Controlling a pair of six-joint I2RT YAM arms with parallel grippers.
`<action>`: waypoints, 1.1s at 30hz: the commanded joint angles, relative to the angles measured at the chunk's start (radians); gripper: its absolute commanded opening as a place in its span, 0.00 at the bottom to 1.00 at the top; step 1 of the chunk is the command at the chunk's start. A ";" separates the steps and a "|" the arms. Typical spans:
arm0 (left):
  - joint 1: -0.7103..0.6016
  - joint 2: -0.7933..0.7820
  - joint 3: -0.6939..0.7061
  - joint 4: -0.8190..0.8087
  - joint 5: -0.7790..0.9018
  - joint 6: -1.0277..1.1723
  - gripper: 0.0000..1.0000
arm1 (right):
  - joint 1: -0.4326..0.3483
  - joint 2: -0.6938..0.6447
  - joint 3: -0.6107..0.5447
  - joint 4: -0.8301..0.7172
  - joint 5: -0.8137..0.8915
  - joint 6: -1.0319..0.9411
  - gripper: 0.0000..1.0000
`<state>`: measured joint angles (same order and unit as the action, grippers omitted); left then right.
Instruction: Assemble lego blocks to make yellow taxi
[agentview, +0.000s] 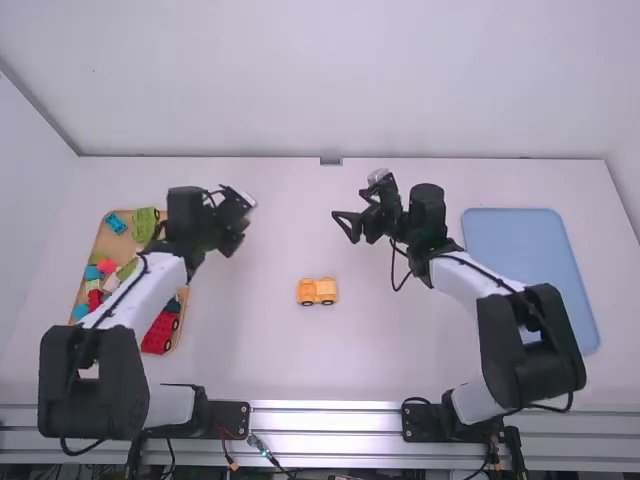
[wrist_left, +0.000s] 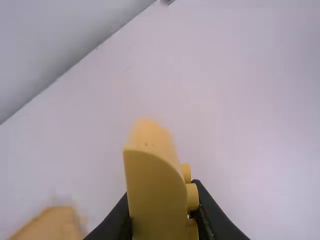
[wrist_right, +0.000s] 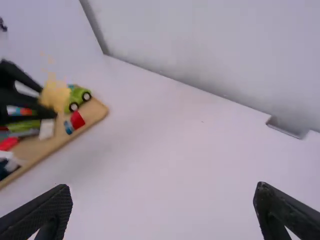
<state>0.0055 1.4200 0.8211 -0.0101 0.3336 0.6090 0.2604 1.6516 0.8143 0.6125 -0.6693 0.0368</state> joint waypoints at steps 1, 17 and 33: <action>-0.097 -0.026 -0.095 0.099 0.017 -0.135 0.04 | 0.000 0.089 0.025 0.070 -0.115 0.117 0.91; -0.290 0.105 -0.298 0.656 0.071 -0.558 0.02 | 0.108 0.247 0.024 0.284 -0.169 0.169 0.86; -0.328 0.258 -0.283 0.938 0.070 -0.633 0.04 | 0.147 0.247 0.024 0.325 -0.117 0.281 0.74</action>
<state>-0.3153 1.6451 0.5125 0.9051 0.3904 0.0128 0.4057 1.8931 0.8181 0.9329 -0.7898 0.2844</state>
